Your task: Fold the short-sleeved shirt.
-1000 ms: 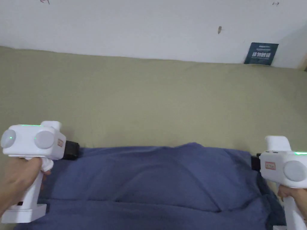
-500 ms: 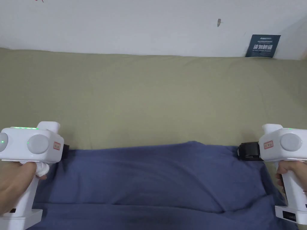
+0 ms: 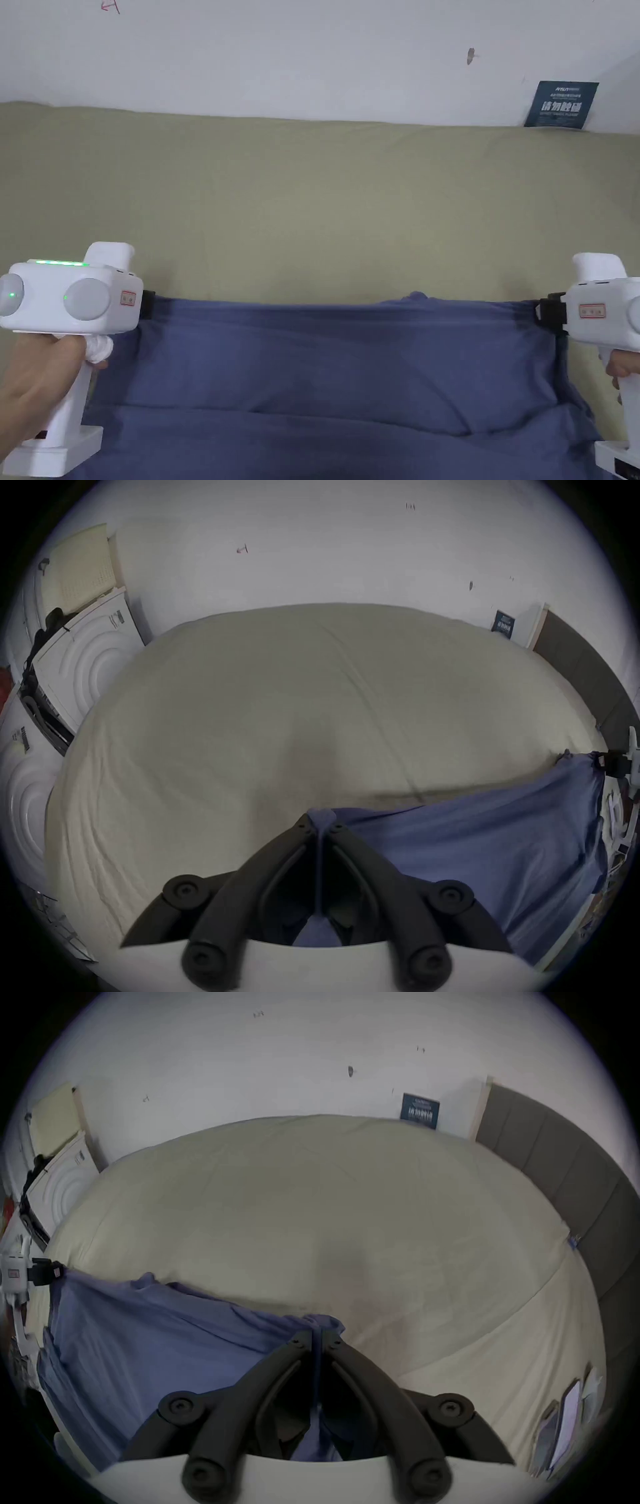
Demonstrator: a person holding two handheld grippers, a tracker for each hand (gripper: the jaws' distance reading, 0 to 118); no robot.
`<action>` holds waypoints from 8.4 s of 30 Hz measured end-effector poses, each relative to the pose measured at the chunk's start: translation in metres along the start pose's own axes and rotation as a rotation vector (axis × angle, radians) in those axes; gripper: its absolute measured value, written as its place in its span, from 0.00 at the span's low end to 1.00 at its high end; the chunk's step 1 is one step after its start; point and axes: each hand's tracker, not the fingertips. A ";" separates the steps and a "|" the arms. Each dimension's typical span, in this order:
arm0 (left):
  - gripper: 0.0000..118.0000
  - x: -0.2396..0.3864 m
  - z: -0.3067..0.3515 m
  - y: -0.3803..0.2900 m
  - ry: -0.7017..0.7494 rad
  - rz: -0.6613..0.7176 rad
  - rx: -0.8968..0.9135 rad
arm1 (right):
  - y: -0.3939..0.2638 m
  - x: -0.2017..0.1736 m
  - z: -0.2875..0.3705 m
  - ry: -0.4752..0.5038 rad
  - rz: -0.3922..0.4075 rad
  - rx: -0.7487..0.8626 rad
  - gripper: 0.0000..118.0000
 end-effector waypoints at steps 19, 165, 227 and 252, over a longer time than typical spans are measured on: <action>0.02 -0.040 0.160 -0.148 -0.073 0.025 0.140 | -0.148 -0.001 0.175 0.085 -0.017 0.092 0.04; 0.01 0.120 0.068 -0.141 -0.798 0.196 -0.395 | -0.166 -0.193 0.173 -0.018 0.078 0.524 0.00; 0.09 -0.108 0.181 -0.117 -0.437 0.219 -0.238 | -0.160 -0.199 0.196 -0.057 0.105 0.611 0.00; 0.97 0.170 0.111 -0.095 -0.592 -0.060 -0.274 | -0.166 -0.181 0.189 -0.078 0.090 0.560 0.00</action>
